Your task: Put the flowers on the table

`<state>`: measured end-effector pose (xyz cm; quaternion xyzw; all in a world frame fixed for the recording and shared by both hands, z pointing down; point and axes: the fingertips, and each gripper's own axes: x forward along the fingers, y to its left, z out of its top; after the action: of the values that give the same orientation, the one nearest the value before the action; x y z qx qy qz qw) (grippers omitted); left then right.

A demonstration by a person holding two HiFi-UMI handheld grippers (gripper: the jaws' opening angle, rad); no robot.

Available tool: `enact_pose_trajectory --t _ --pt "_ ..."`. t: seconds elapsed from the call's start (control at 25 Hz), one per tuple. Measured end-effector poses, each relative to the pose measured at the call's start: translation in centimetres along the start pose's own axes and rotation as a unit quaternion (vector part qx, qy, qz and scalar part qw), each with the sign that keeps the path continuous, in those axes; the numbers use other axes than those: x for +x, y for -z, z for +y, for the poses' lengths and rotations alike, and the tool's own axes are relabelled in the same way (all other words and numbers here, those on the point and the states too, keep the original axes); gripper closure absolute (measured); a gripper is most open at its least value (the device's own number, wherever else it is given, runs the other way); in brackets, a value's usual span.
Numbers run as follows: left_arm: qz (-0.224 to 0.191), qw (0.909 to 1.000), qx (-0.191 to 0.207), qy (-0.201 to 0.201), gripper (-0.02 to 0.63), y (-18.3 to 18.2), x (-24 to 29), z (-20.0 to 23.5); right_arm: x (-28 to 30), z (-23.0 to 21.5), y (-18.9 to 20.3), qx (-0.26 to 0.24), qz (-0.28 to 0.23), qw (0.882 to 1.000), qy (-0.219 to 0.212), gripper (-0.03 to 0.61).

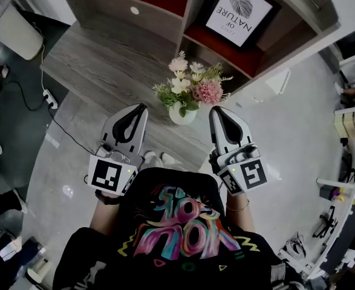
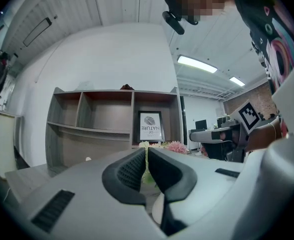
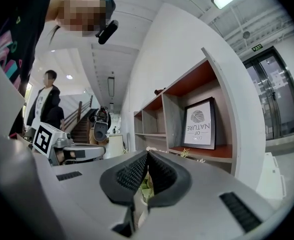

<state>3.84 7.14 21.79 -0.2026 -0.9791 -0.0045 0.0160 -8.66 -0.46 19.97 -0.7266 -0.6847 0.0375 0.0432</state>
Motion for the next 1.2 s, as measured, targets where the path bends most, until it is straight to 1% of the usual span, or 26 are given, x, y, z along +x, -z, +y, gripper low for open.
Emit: enact_pose_trajectory --t 0.08,0.2,0.4,0.6,0.84,1.0,1.2 --pt "0.002 1.0000 -0.002 0.001 0.580 0.1 0.0 0.0 0.0 -0.2 0.3 -0.003 0.008 1.000 0.003 0.563" --pt "0.005 1.0000 -0.003 0.002 0.580 0.2 0.0 0.2 0.4 0.0 0.0 0.011 -0.002 1.000 0.002 0.563" --pt "0.006 0.9999 -0.005 0.006 0.580 0.4 0.0 0.4 0.5 0.0 0.2 0.008 0.001 1.000 0.008 0.563" --pt "0.007 0.9999 -0.005 0.008 0.580 0.5 0.2 0.7 0.4 -0.5 1.1 -0.012 0.022 0.999 0.019 0.563" --pt "0.009 0.9999 -0.004 0.007 0.580 0.6 0.3 1.0 1.1 -0.1 0.1 0.006 -0.001 1.000 0.009 0.563" --pt "0.010 0.9999 -0.003 0.006 0.580 0.6 0.4 1.2 1.0 -0.4 0.8 -0.017 0.019 1.000 0.018 0.563" --pt "0.011 0.9999 -0.004 0.005 0.580 0.7 0.6 1.4 1.2 -0.5 1.0 -0.019 0.023 0.999 0.017 0.563"
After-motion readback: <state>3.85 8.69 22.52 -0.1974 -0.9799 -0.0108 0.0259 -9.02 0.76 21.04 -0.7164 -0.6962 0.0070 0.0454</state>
